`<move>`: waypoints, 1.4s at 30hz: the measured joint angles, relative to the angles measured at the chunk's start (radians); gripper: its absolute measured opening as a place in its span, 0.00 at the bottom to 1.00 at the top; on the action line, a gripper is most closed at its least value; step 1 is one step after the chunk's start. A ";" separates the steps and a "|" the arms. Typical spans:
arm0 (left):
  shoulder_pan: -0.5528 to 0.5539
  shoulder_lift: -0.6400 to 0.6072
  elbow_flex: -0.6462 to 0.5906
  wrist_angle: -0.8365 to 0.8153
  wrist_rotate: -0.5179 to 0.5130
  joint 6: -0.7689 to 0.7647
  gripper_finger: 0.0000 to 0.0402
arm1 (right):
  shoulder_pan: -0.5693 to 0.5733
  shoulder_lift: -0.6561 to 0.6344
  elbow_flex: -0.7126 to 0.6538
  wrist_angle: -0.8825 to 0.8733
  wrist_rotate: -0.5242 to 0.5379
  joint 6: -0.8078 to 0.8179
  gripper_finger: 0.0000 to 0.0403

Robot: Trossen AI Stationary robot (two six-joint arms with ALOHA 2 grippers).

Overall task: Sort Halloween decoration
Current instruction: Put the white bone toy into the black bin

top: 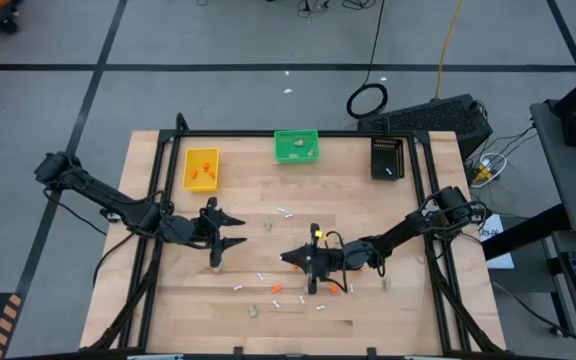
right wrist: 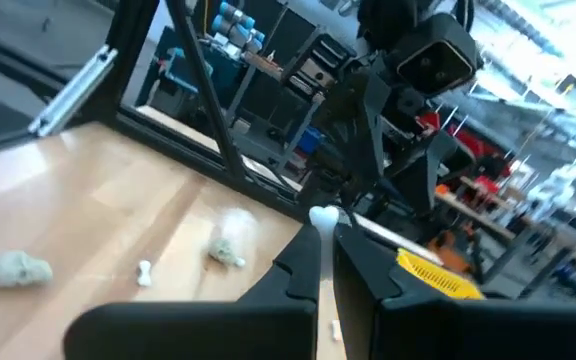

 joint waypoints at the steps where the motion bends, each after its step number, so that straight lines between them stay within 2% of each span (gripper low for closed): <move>1: 0.000 0.000 0.000 0.000 0.000 0.000 0.55 | 0.000 0.000 0.000 0.000 0.000 0.014 0.00; 11: 0.000 0.000 0.000 0.000 0.000 -0.001 0.55 | 0.000 0.000 0.000 0.000 0.012 0.232 0.00; 15: 0.000 0.000 0.000 0.001 0.000 -0.001 0.55 | 0.002 -0.056 0.000 -0.061 0.161 0.313 0.00; 18: 0.000 0.000 0.000 0.000 0.000 0.001 0.55 | 0.002 -0.161 0.000 -0.229 0.247 0.355 0.00; 23: 0.000 0.000 0.000 0.000 0.000 0.021 0.55 | -0.028 -0.400 0.001 -0.659 0.335 0.495 0.00; 27: 0.000 0.000 0.000 -0.005 0.000 0.027 0.55 | -0.095 -0.589 0.001 -1.040 0.340 0.638 0.00; 30: 0.000 0.000 0.000 -0.004 0.000 0.027 0.55 | -0.160 -0.711 0.001 -1.255 0.339 0.758 0.00; 33: 0.000 0.000 0.000 -0.003 0.000 0.028 0.55 | -0.233 -0.805 0.001 -1.389 0.339 0.831 0.00; 36: 0.000 0.000 0.000 -0.002 0.000 0.028 0.55 | -0.307 -0.876 0.001 -1.470 0.332 0.826 0.00; 42: 0.000 0.000 0.000 0.000 0.000 0.031 0.55 | -0.492 -0.933 0.001 -1.606 0.260 0.806 0.00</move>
